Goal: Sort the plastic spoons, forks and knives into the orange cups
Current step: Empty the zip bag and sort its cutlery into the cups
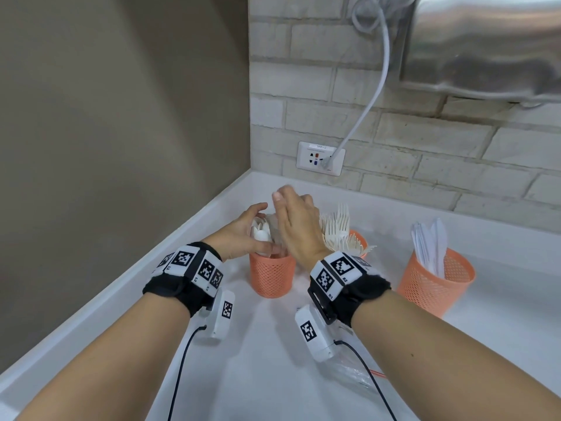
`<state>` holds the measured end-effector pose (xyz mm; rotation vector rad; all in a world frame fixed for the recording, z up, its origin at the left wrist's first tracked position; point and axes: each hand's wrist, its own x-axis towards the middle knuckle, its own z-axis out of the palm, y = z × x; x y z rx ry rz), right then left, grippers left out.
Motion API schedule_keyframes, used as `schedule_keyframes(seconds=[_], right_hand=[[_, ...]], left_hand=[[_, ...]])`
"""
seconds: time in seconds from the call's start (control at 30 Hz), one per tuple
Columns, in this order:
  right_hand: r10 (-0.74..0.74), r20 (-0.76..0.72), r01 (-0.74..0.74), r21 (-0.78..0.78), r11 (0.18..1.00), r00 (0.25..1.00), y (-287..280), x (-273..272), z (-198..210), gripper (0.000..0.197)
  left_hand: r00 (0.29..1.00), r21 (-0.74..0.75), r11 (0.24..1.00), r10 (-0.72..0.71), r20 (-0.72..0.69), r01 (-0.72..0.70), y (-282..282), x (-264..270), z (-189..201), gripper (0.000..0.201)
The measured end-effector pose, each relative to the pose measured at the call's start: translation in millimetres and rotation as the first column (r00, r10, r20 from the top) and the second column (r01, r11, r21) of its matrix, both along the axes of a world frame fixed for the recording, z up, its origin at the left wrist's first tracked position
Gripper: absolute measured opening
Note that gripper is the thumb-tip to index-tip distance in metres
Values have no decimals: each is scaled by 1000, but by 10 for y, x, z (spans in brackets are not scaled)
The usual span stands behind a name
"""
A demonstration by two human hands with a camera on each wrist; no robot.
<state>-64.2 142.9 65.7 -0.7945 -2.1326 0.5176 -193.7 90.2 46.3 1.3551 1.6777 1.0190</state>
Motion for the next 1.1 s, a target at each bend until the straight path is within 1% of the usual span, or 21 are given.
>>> schedule_keyframes(seconds=[0.03, 0.1, 0.13, 0.17, 0.23, 0.3, 0.33, 0.4, 0.43, 0.47, 0.53, 0.6, 0.63, 0.67, 0.73, 0.8, 0.83, 0.9, 0.93, 1.03, 1.1], right_hand=[[-82, 189, 70, 67, 995, 979, 12, -1, -42, 36], [-156, 485, 103, 133, 986, 860, 41, -3, -110, 41], [-130, 564, 81, 111, 991, 816, 42, 6, -112, 41], [-76, 594, 47, 64, 997, 801, 36, 25, -95, 41], [43, 522, -31, -32, 999, 852, 18, 81, 34, 36], [74, 369, -56, -58, 997, 926, 7, 162, 239, 31], [71, 289, -53, -68, 996, 955, 7, 219, 361, 28], [72, 180, -54, -101, 993, 981, 14, 386, 607, 17], [76, 163, -55, -129, 990, 984, 18, 490, 711, 9], [87, 164, -59, -171, 984, 983, 25, 607, 788, 6], [121, 208, -60, -278, 959, 971, 6, 845, 877, 16], [176, 315, -57, -353, 934, 932, -69, 1079, 855, 23], [215, 385, -55, -387, 920, 897, -125, 1186, 793, 24], [259, 449, -51, -424, 904, 855, -181, 1282, 704, 25], [350, 553, -9, -525, 851, 756, -284, 1464, 465, 26], [387, 664, 64, -548, 834, 639, -375, 1589, 178, 26], [359, 744, 87, -486, 870, 563, -402, 1636, 52, 25], [205, 875, 89, -269, 959, 438, -437, 1730, -138, 24], [146, 896, 76, -195, 978, 420, -445, 1784, -206, 30], [167, 858, 149, -269, 951, 486, -413, 1946, -312, 65], [197, 869, 174, -303, 937, 454, -439, 2005, -358, 73]], left_hand=[[1000, 4, 1000, 7, -5, -7, 1, 3, 0, 112], [1000, 9, 1000, 19, -12, -19, -3, -5, 3, 112], [1000, 11, 1000, 20, -14, -20, -10, -9, 13, 117], [1000, 6, 1000, 20, -19, -20, -25, -4, 28, 121], [999, 15, 999, 34, -28, -34, -54, 30, 84, 123], [990, 111, 985, 135, -35, -130, -83, 111, 175, 110], [976, 228, 951, 217, -12, -208, -99, 161, 225, 94], [936, 496, 799, 338, 96, -340, -156, 293, 344, 56], [927, 588, 723, 343, 149, -362, -198, 381, 408, 40], [935, 644, 682, 309, 174, -346, -240, 494, 461, 29], [972, 674, 703, 204, 114, -227, -312, 754, 475, 16], [994, 582, 812, 89, -62, -37, -331, 985, 361, 11], [985, 468, 881, 13, -170, 69, -336, 1067, 270, 9], [960, 312, 935, -81, -268, 166, -339, 1128, 169, 15], [880, -6, 959, -263, -395, 284, -344, 1216, -53, 19], [811, -158, 950, -313, -495, 270, -376, 1315, -215, 20], [795, -180, 954, -299, -527, 239, -379, 1358, -288, 25], [771, -230, 957, -279, -572, 176, -378, 1448, -371, 46], [767, -279, 947, -295, -570, 158, -378, 1479, -389, 59], [857, -414, 895, -340, -387, 167, -376, 1511, -385, 90], [879, -432, 884, -342, -333, 180, -379, 1509, -389, 104]])
